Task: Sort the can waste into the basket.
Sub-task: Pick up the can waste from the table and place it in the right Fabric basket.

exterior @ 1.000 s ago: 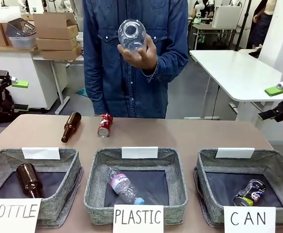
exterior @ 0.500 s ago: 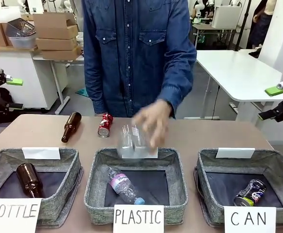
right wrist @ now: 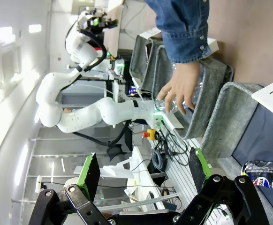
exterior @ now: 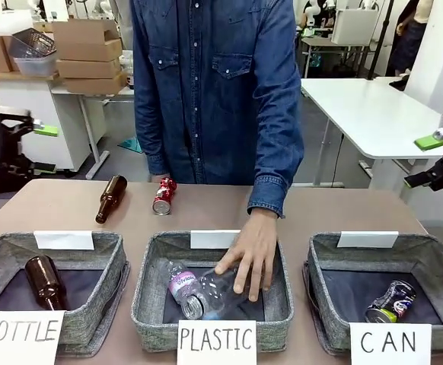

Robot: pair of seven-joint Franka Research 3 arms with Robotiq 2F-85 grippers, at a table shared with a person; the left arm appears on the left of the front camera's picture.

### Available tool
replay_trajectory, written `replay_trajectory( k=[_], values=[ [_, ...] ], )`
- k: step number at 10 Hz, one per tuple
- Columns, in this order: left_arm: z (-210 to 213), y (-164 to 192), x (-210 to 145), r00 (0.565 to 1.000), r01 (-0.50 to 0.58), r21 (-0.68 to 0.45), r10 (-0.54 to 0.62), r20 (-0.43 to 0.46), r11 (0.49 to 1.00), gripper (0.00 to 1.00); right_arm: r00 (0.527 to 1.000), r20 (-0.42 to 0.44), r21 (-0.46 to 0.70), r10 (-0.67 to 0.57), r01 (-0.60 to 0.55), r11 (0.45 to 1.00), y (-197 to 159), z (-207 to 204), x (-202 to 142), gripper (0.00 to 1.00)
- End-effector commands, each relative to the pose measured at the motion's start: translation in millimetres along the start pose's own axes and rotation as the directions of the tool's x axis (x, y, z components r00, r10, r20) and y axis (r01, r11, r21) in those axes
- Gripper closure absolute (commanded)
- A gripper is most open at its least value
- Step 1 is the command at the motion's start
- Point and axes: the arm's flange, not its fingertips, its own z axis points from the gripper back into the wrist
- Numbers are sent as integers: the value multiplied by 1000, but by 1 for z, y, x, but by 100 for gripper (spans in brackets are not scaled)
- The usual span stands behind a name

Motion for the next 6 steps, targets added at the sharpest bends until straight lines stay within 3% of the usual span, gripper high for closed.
replay_trajectory(
  k=[1,3,5,6],
  values=[
    [-34,-16,17,999,-21,199,11,53,980,0,1000,-1,-14,22,-22,1000,-1,1,0,0],
    [-91,-32,27,999,39,367,-35,-17,929,0,1000,-1,-14,22,-22,1000,-1,1,0,0],
    [-154,-42,40,984,148,442,-88,-154,885,0,1000,-1,-14,22,-22,1000,-1,1,0,0],
    [-166,-46,46,985,88,438,-11,-174,895,0,1000,-1,-14,22,-22,1000,-1,1,0,0]
  ],
)
